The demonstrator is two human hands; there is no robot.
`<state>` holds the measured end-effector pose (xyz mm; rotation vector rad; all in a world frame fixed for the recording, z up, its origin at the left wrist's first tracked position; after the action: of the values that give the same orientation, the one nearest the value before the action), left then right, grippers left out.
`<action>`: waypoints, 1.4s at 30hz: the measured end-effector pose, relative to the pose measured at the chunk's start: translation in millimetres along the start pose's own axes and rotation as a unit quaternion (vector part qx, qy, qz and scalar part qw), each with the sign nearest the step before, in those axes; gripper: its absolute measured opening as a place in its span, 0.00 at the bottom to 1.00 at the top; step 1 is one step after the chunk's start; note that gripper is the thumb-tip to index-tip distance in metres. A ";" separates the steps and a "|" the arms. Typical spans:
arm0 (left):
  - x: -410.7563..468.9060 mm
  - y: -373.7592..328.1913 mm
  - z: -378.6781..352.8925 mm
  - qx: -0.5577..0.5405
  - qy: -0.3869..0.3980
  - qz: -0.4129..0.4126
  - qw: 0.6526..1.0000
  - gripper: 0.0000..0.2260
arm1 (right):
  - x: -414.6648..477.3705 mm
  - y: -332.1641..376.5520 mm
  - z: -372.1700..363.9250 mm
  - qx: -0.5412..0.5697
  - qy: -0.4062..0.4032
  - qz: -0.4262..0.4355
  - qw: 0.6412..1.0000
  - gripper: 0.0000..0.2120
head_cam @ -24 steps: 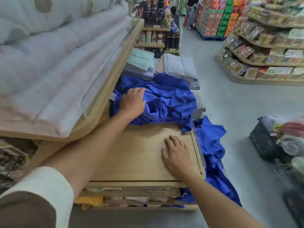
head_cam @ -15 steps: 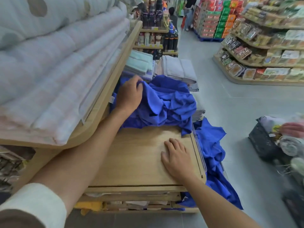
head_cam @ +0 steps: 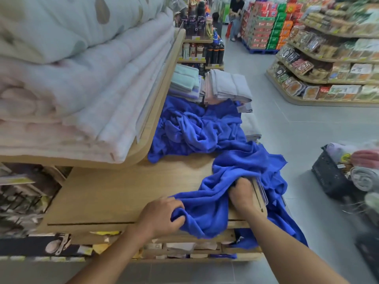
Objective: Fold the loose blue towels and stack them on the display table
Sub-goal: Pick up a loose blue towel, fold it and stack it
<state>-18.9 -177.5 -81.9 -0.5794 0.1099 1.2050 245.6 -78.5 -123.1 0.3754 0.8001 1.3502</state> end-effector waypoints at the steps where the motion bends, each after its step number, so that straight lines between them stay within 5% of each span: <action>1: 1.8 2.3 0.8 -0.014 0.007 0.006 1.000 0.17 | -1.0 -2.8 -0.9 0.026 -0.006 -0.004 1.000 0.07; 3: 7.4 9.1 3.5 -0.087 0.047 0.030 0.995 0.25 | -9.3 -4.7 4.0 0.101 -0.049 -0.017 0.994 0.06; 5: 17.4 13.6 11.1 -0.134 0.045 0.052 0.989 0.24 | -17.4 -11.2 8.6 0.292 -0.090 -0.036 0.951 0.09; 7: 34.5 12.4 24.8 -0.097 -0.012 0.062 0.993 0.15 | -22.0 -11.9 5.5 0.579 -0.057 -0.048 0.812 0.10; 8: 45.5 6.5 30.9 -0.100 -0.044 0.049 0.993 0.10 | -21.9 -8.5 2.6 0.683 -0.006 -0.053 0.728 0.11; 9: 59.0 -4.4 34.9 -0.129 -0.062 0.018 0.990 0.09 | -19.8 -4.5 2.2 0.729 0.042 -0.049 0.682 0.15; 10: 74.1 -18.3 37.9 -0.181 -0.068 -0.018 0.981 0.13 | -21.9 0.8 3.5 0.714 0.079 -0.049 0.693 0.19; 12: 99.2 -45.8 48.8 -0.341 -0.074 -0.046 0.936 0.19 | -25.7 6.6 9.3 0.625 0.111 -0.026 0.772 0.21; 16: 129.6 -87.5 58.8 -0.627 0.036 -0.073 0.775 0.20 | -50.3 32.0 31.8 0.239 0.184 0.156 0.941 0.16; 19: 131.4 -108.1 65.1 -0.654 0.125 -0.087 0.741 0.13 | -69.7 42.0 35.4 0.017 0.275 0.208 0.938 0.11; 21: 126.7 -105.7 69.9 -0.675 0.108 -0.079 0.726 0.08 | -73.8 37.6 36.1 0.144 0.331 0.176 0.916 0.16; 22: 123.6 -100.7 73.0 -0.710 0.091 -0.074 0.695 0.07 | -71.9 30.0 35.5 0.267 0.360 0.118 0.886 0.23; 24: 115.6 -87.3 83.9 -0.774 0.064 -0.084 0.624 0.08 | -67.2 18.1 31.1 0.485 0.429 0.017 0.762 0.34; 26: 103.8 -76.0 96.8 -0.770 0.050 -0.112 0.626 0.09 | -60.6 18.7 26.7 0.605 0.493 -0.025 0.625 0.41; 28: 92.8 -74.2 102.1 -0.747 0.067 -0.134 0.647 0.06 | -48.6 27.7 20.1 0.649 0.518 -0.041 0.556 0.42; 32: 70.4 -79.4 106.7 -0.709 0.115 -0.211 0.663 0.14 | -32.6 47.4 1.3 0.668 0.481 -0.040 0.566 0.34; 35: 50.6 -65.0 107.6 -0.655 0.109 -0.212 0.717 0.19 | -22.5 54.5 4.4 0.642 0.412 0.025 0.646 0.22; 39: 24.0 -9.3 103.9 -0.692 -0.059 -0.127 0.708 0.16 | -13.8 34.7 58.4 0.581 0.168 0.130 0.785 0.22; 42: 6.1 18.1 100.0 -0.578 -0.183 -0.097 0.789 0.30 | -17.9 27.0 99.2 0.480 0.092 0.221 0.844 0.23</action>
<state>-55.0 -120.3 -5.8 -1.3571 -1.0810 1.0601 295.3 -70.0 -31.8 1.2964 1.6121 1.3208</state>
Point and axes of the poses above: each hand's wrist, its own x-axis towards the middle knuckle, its own z-axis out of the back of the hand, y = z × x, the point moved 6 cm from there along x, towards the middle knuckle, and after that the axes turned 15 degrees about y, right-handed, at the moved point
